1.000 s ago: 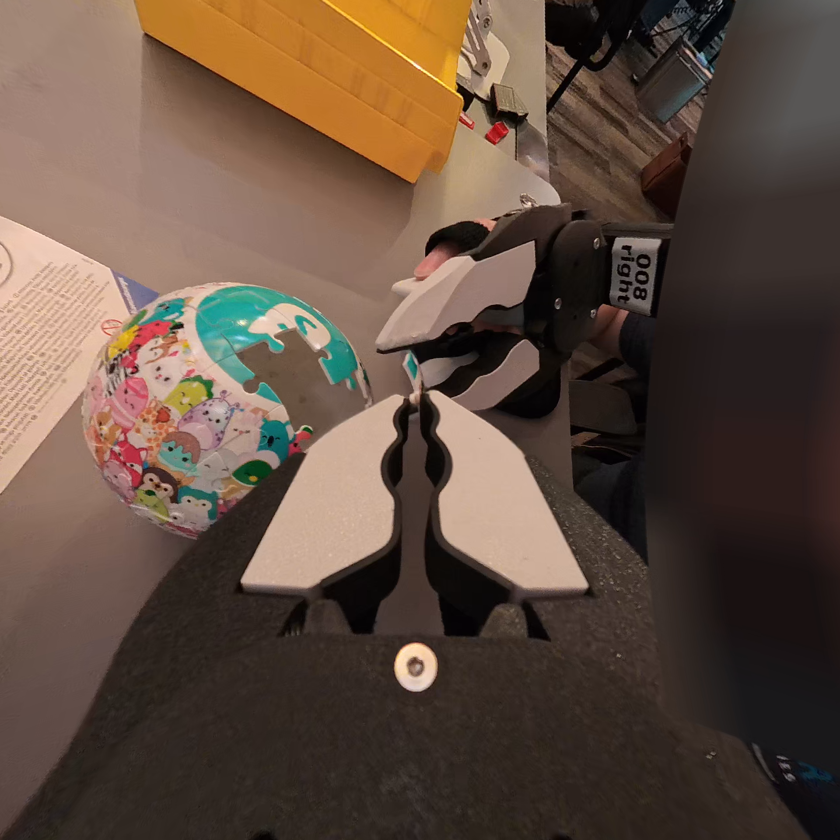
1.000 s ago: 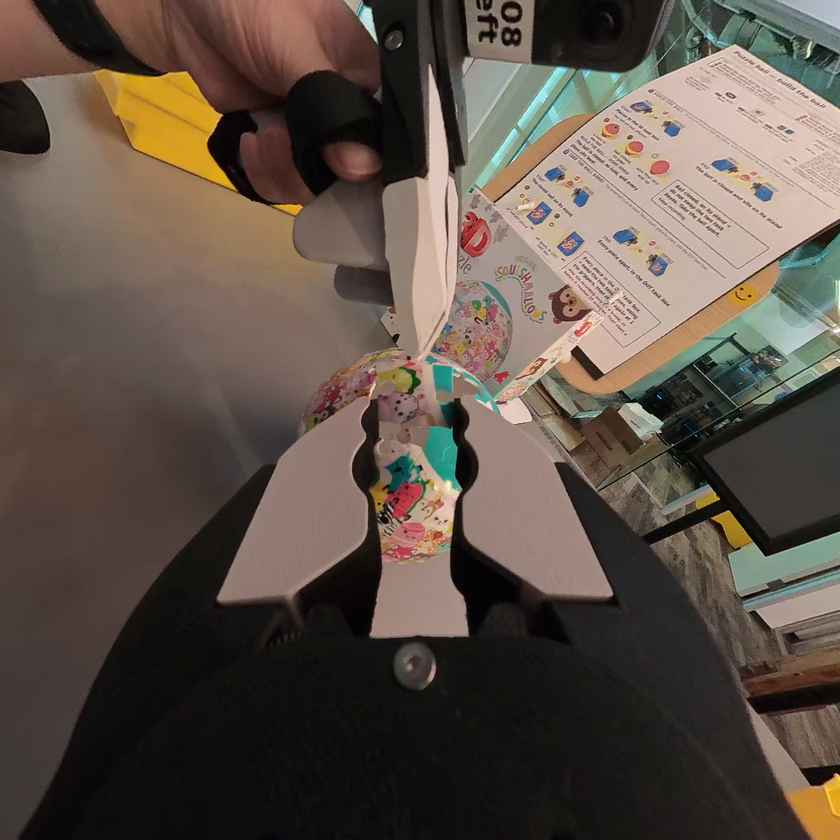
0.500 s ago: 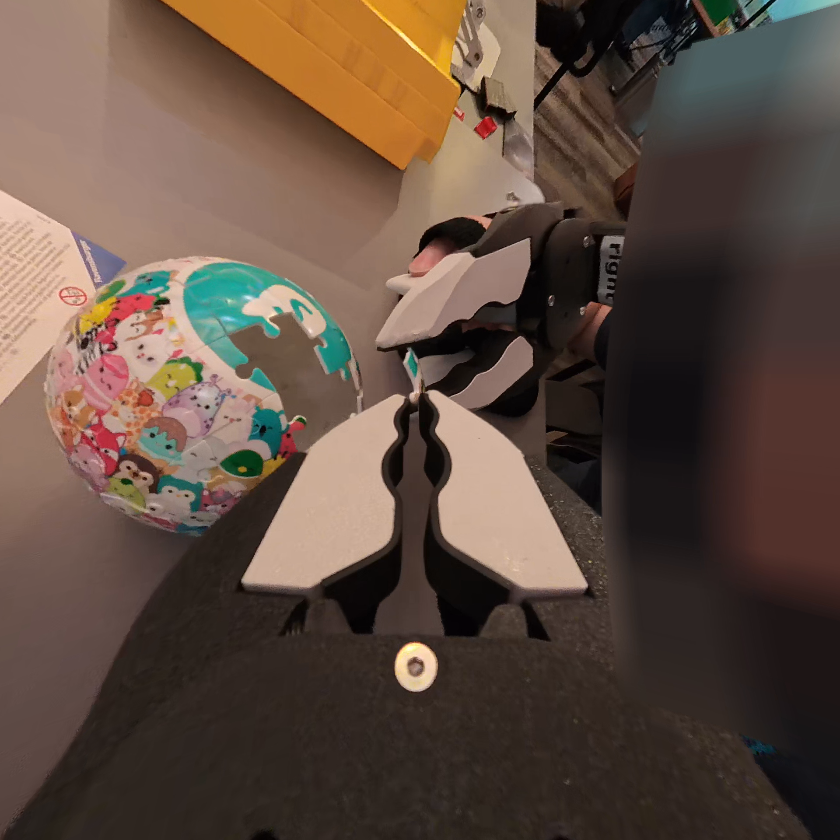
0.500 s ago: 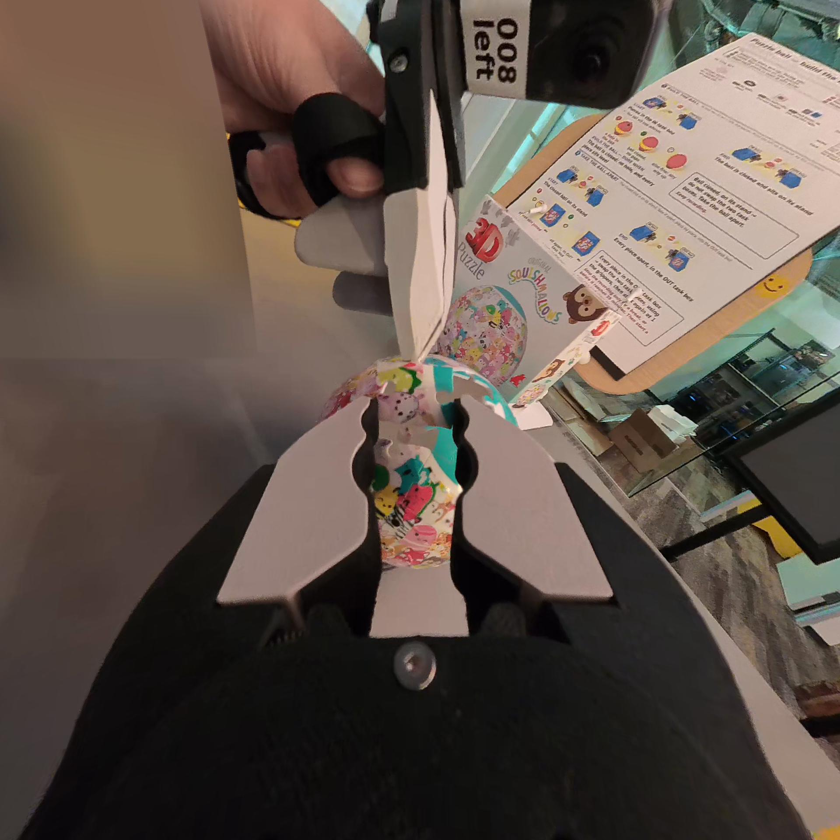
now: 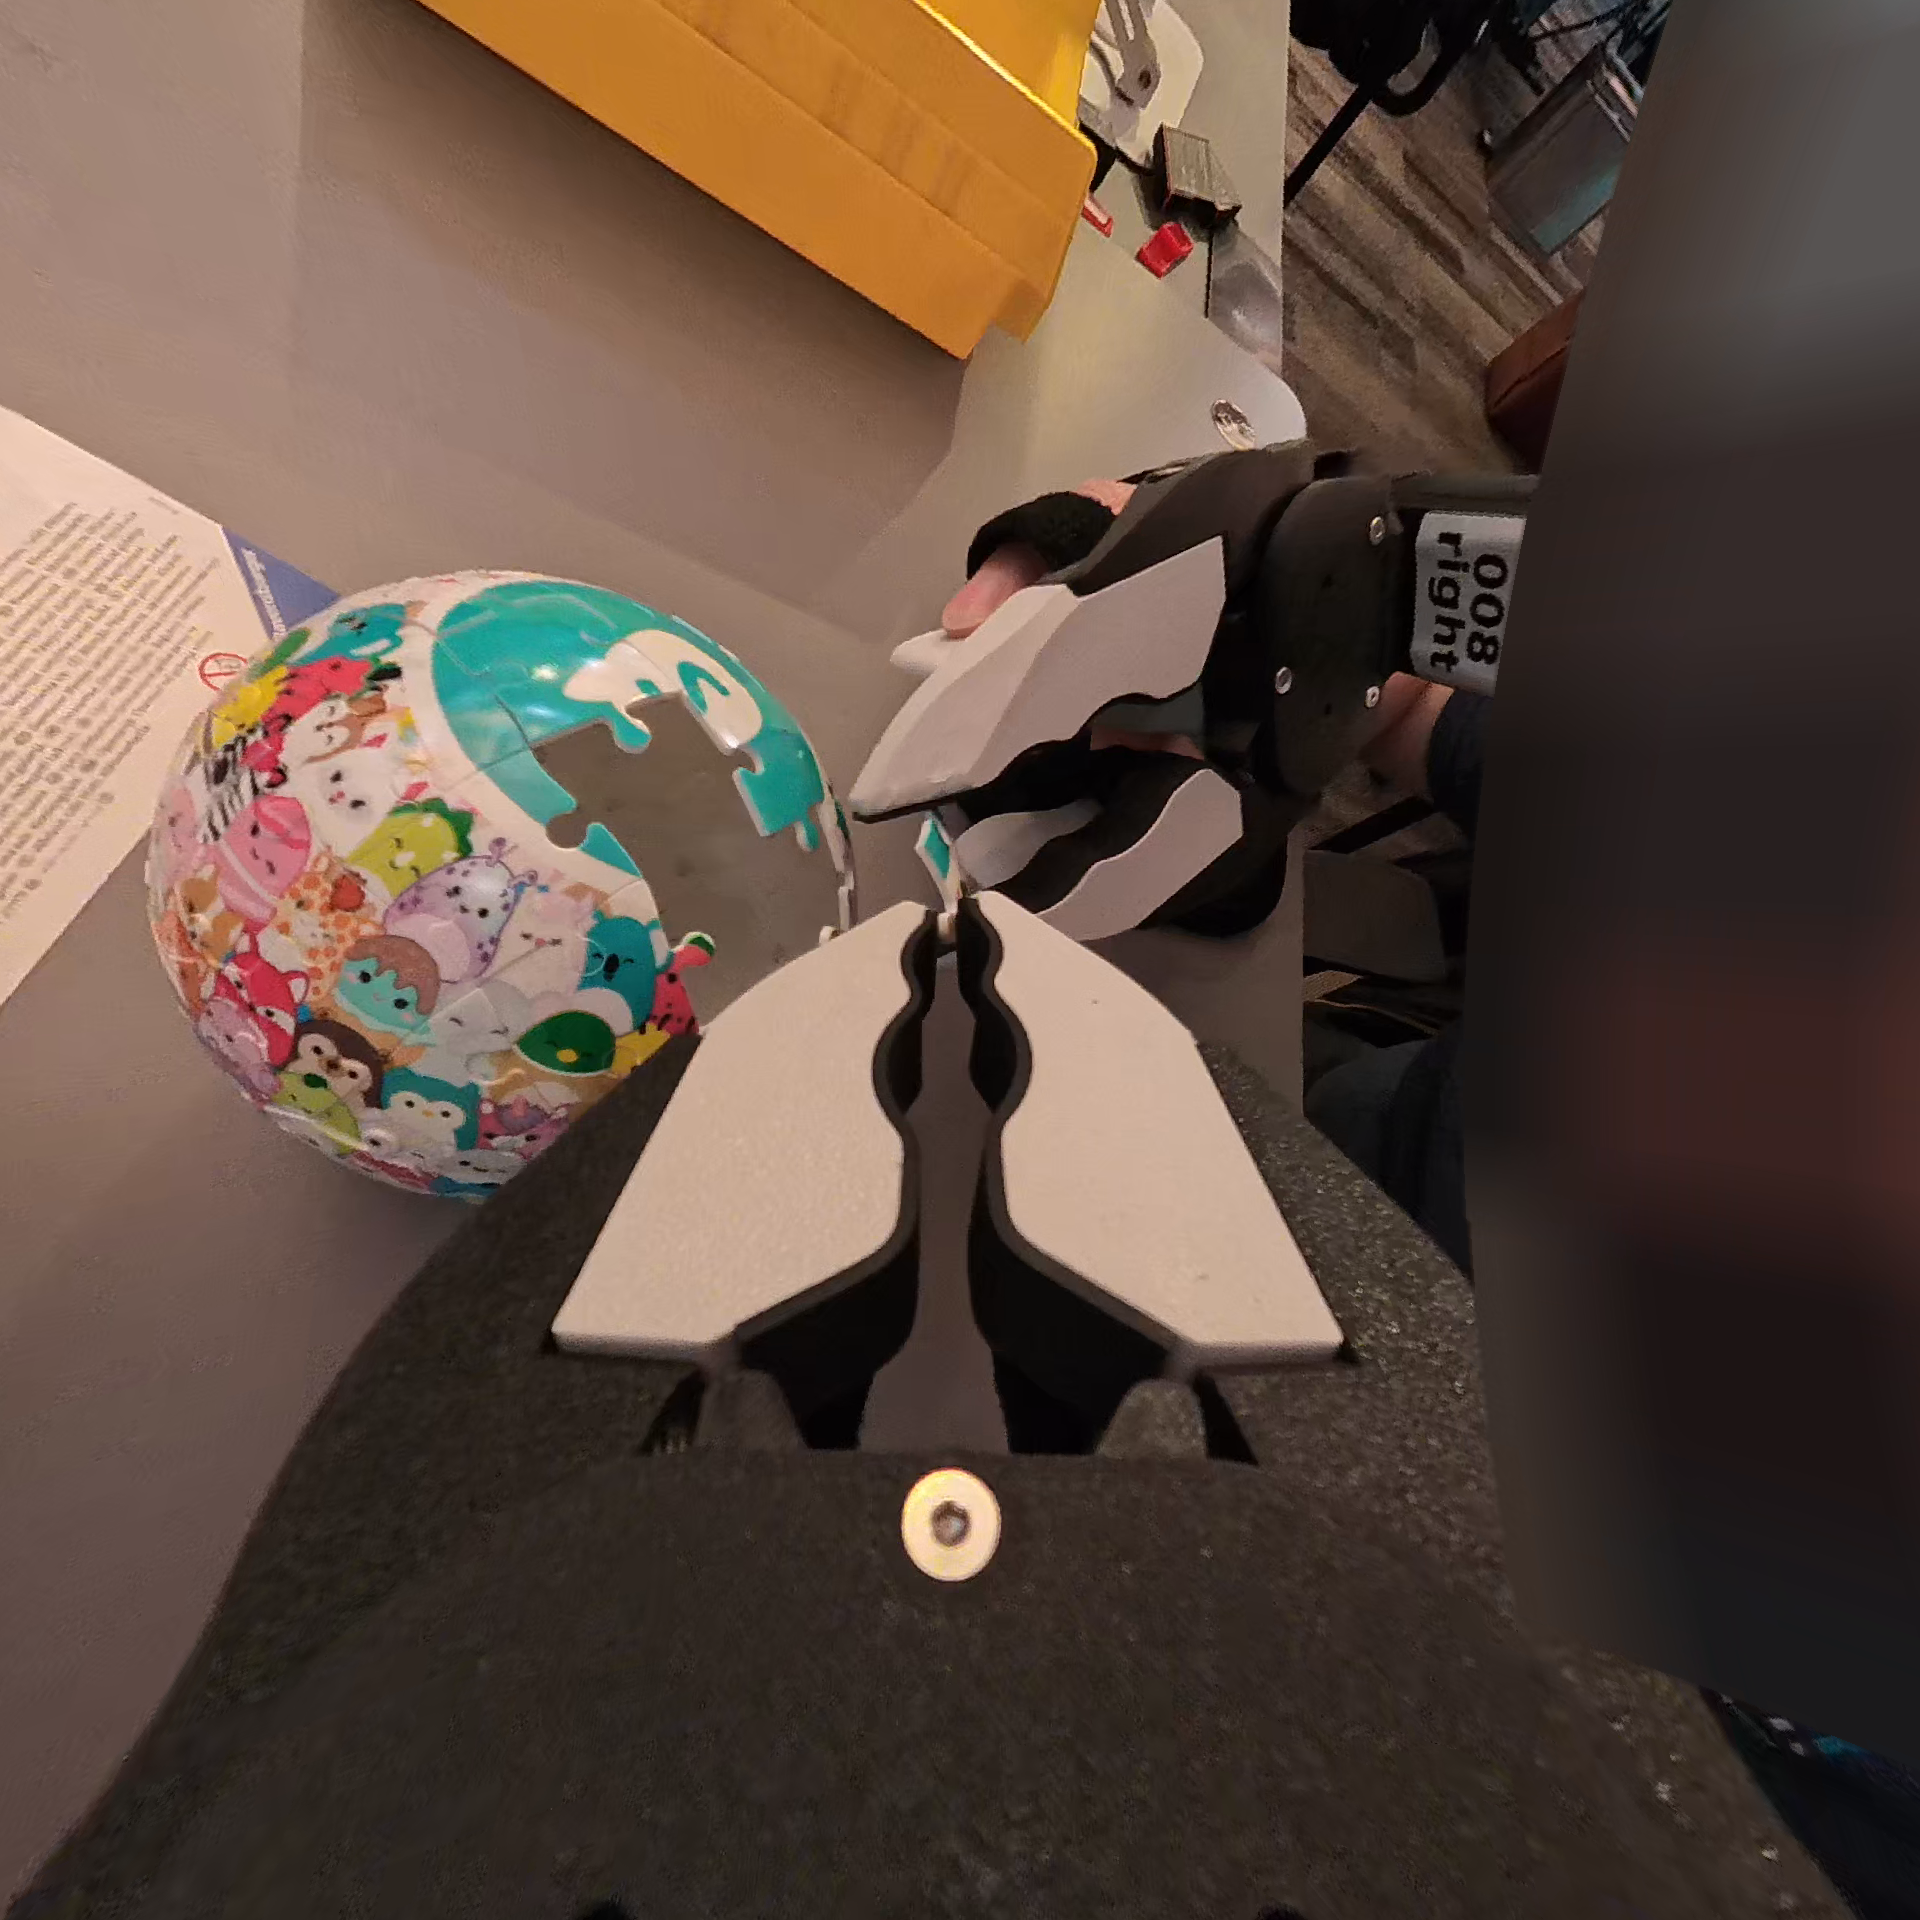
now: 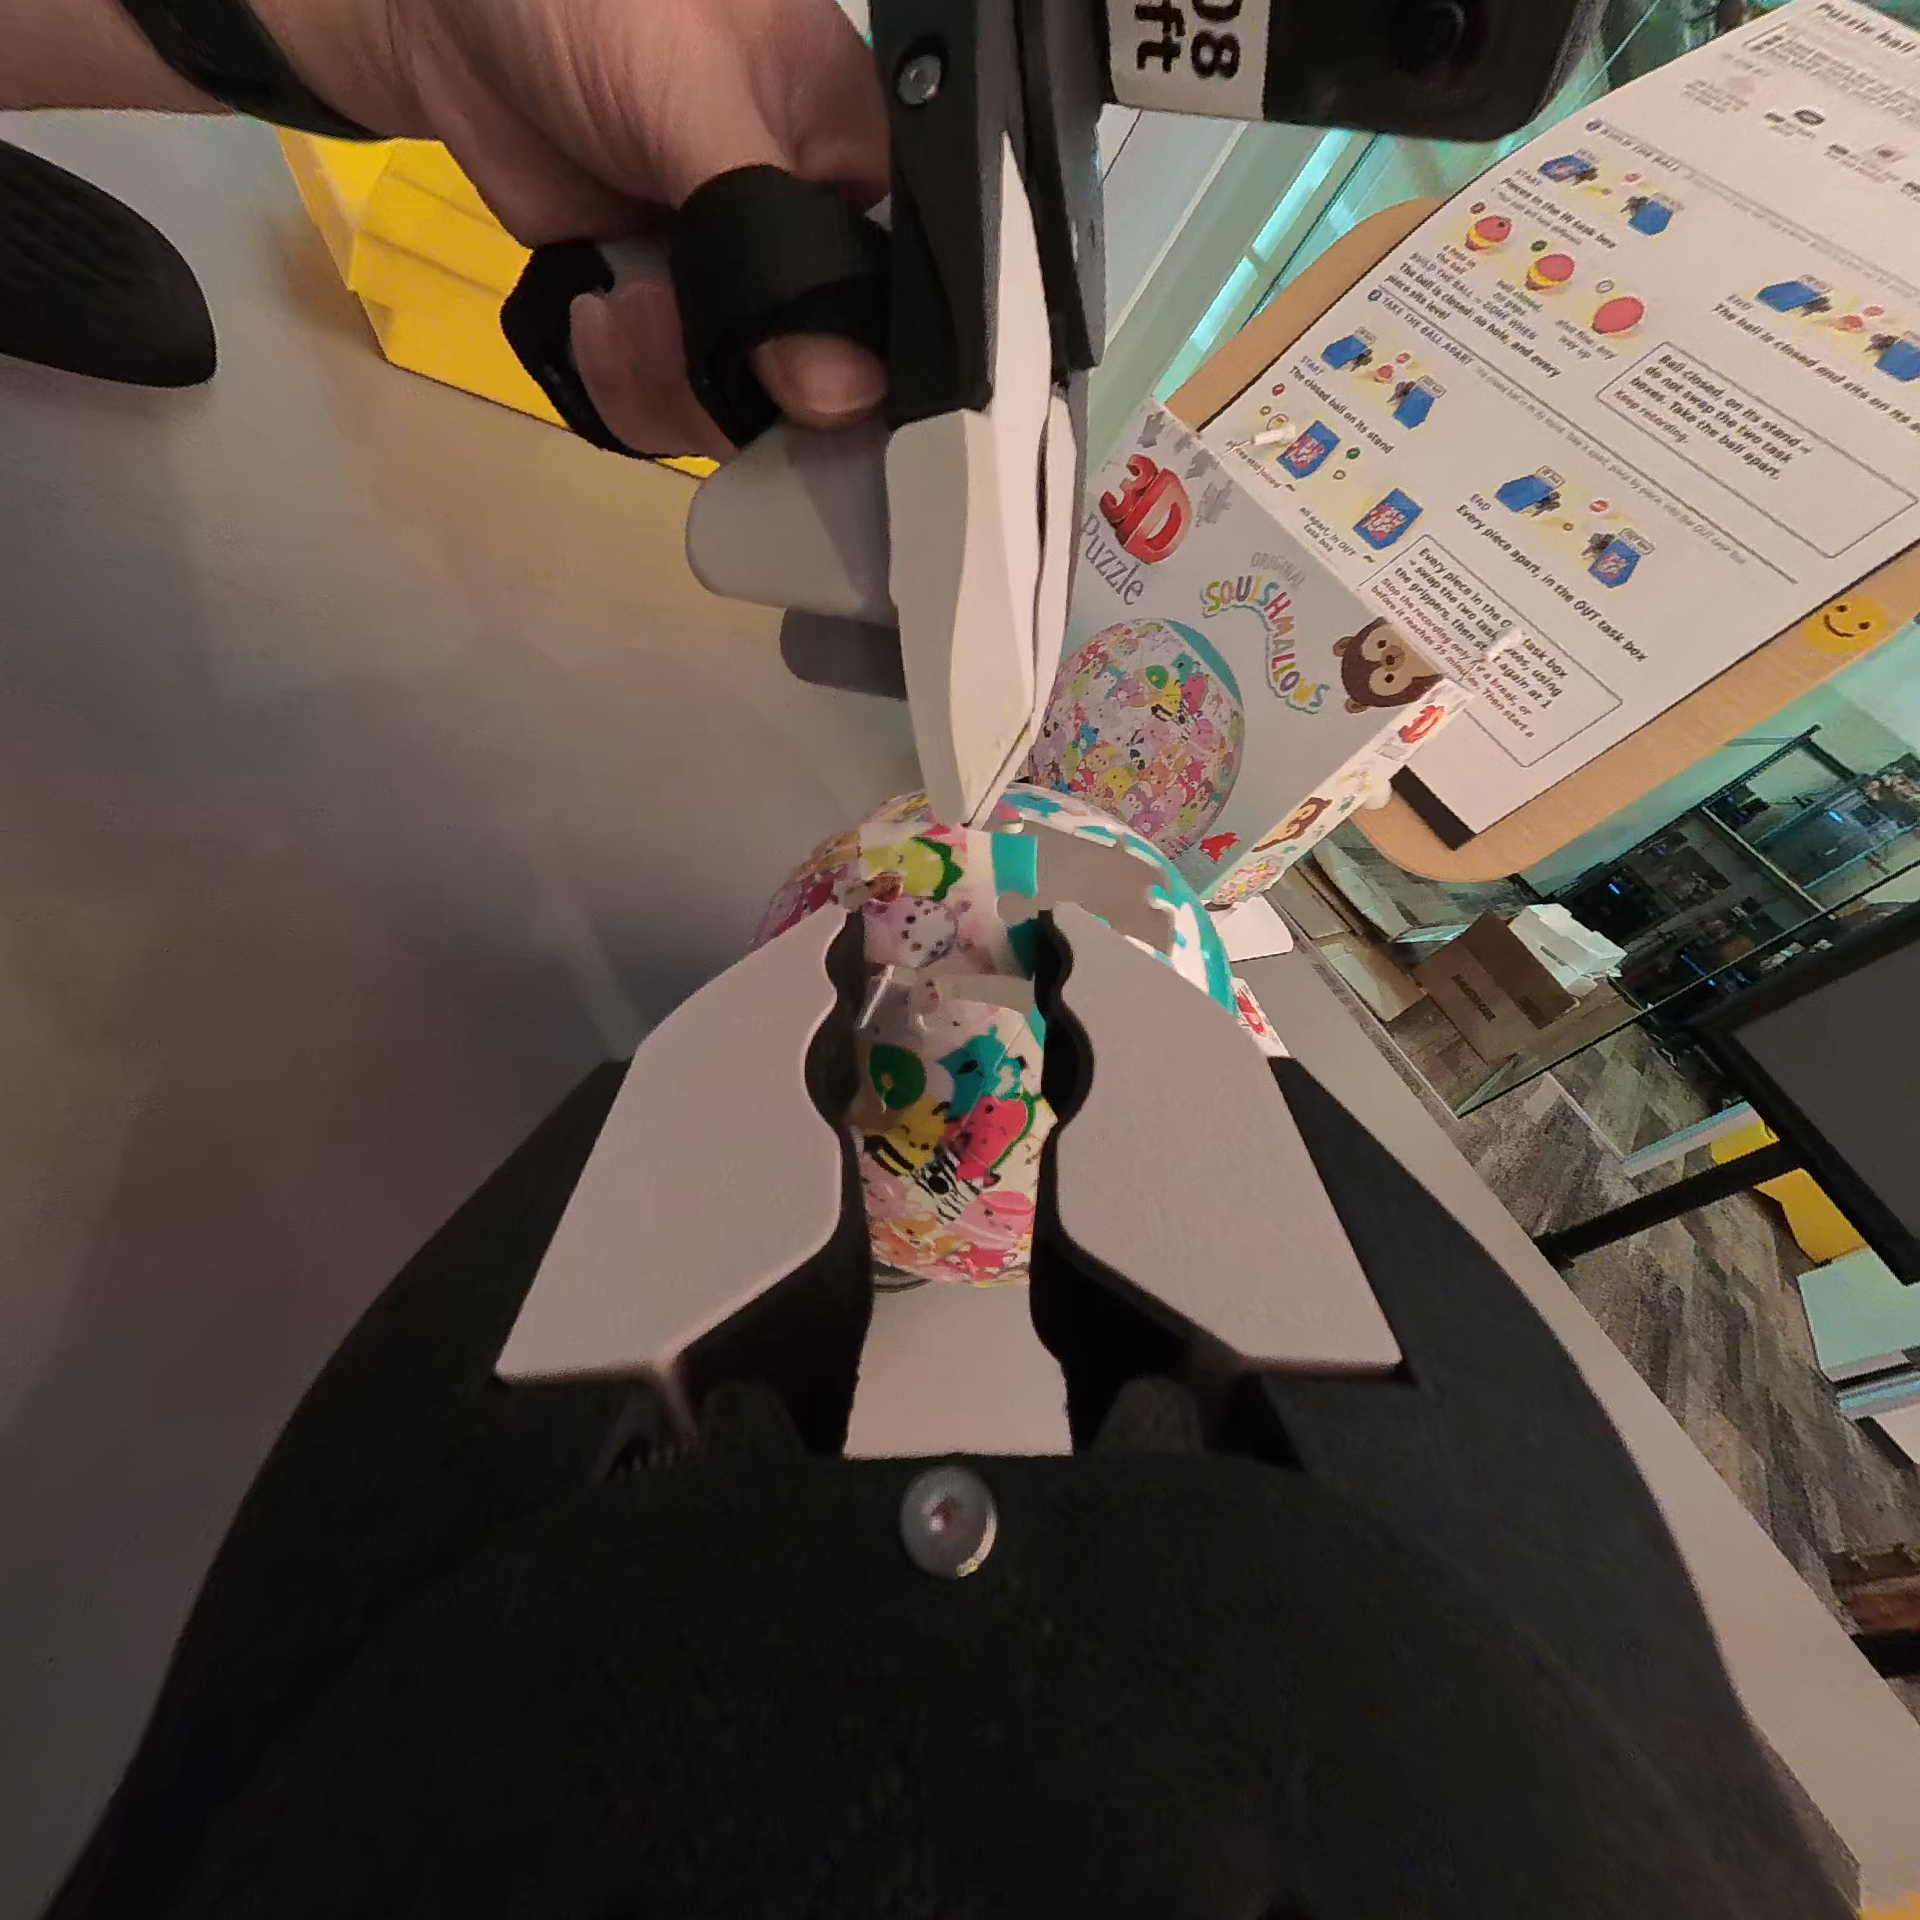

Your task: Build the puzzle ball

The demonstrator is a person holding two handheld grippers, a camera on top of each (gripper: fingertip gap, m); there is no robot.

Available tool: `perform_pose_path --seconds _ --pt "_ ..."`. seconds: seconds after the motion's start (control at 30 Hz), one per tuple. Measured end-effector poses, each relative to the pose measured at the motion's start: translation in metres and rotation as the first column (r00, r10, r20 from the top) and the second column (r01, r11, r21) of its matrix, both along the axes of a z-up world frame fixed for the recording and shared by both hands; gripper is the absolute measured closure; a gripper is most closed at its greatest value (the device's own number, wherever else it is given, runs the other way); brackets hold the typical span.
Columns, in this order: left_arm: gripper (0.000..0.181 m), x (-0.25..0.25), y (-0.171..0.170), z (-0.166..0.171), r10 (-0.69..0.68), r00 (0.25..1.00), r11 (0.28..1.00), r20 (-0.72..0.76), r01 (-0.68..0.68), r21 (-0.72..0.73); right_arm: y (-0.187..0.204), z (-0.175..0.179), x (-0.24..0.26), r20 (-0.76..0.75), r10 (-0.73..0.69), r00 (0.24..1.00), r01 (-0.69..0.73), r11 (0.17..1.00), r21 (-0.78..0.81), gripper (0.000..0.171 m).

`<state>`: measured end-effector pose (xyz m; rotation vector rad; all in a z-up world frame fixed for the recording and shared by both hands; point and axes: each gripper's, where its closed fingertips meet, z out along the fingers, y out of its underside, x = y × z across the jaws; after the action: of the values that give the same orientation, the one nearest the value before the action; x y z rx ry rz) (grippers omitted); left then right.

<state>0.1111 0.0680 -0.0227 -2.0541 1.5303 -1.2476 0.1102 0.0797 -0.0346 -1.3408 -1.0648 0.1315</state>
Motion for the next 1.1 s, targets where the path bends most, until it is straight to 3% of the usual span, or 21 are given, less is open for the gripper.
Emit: perform_pose_path --seconds 0.43,0.93,1.1 --pt "0.179 -0.0016 -0.0001 -0.0074 -0.092 0.993 0.994 -0.074 0.096 0.045 0.0021 -0.0082 -0.0021 0.005 0.013 1.000 -0.012 0.999 -0.034 0.141" --pt "0.172 -0.0034 -0.0062 -0.0035 -0.091 0.992 0.990 -0.092 0.100 0.100 -0.0034 -0.0020 -0.0036 -0.025 0.023 0.999 -0.024 0.999 -0.033 0.143" --pt "0.178 -0.0019 -0.0036 -0.0033 -0.084 0.992 0.988 -0.099 0.096 0.124 -0.0027 -0.0013 -0.0032 -0.030 0.018 0.999 -0.019 0.999 -0.036 0.143"
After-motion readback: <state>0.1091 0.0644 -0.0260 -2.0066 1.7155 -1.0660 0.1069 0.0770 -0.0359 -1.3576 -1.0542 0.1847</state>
